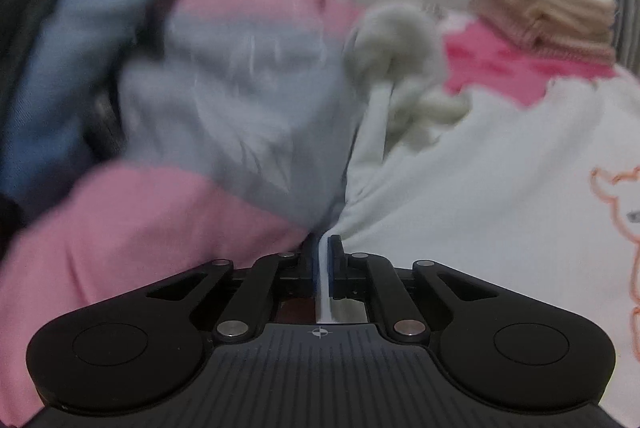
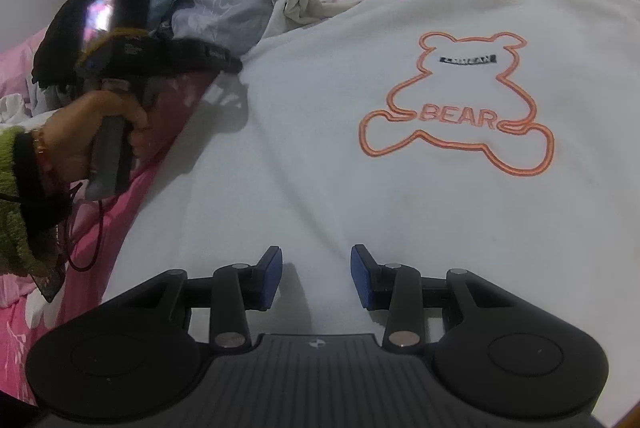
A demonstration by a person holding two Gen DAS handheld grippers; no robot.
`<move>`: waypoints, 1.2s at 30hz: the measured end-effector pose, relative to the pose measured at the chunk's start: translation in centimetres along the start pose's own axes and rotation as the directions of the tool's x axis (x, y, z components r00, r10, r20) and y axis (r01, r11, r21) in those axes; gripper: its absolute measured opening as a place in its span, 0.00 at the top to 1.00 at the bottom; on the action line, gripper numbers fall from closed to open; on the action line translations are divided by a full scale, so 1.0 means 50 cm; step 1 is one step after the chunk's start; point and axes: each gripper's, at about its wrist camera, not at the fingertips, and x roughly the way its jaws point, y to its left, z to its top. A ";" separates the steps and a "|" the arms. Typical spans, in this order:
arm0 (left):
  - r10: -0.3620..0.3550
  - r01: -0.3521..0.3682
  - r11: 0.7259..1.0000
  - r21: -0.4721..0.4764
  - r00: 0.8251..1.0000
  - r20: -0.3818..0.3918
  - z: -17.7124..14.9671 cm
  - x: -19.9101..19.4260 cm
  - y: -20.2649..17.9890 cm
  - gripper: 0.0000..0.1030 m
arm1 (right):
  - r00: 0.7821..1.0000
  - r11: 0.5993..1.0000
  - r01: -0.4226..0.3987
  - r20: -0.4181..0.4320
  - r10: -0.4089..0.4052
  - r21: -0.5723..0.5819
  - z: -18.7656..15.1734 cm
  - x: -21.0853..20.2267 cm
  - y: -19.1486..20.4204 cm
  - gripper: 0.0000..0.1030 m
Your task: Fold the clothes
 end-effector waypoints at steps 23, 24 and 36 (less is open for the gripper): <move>-0.234 0.252 0.967 -0.021 0.861 -0.451 -0.184 -0.260 0.019 0.66 | 1.000 0.996 -0.013 -0.016 0.014 0.087 0.010 -0.001 -0.011 0.60; -0.238 0.256 0.966 -0.023 0.856 -0.458 -0.198 -0.268 0.022 0.66 | 1.000 0.996 -0.009 -0.017 0.010 0.092 0.010 -0.001 -0.010 0.60; -0.302 0.341 0.940 0.004 0.837 -0.456 -0.294 -0.338 0.017 0.78 | 0.997 0.985 0.080 -0.033 -0.075 0.154 0.011 -0.016 0.008 0.60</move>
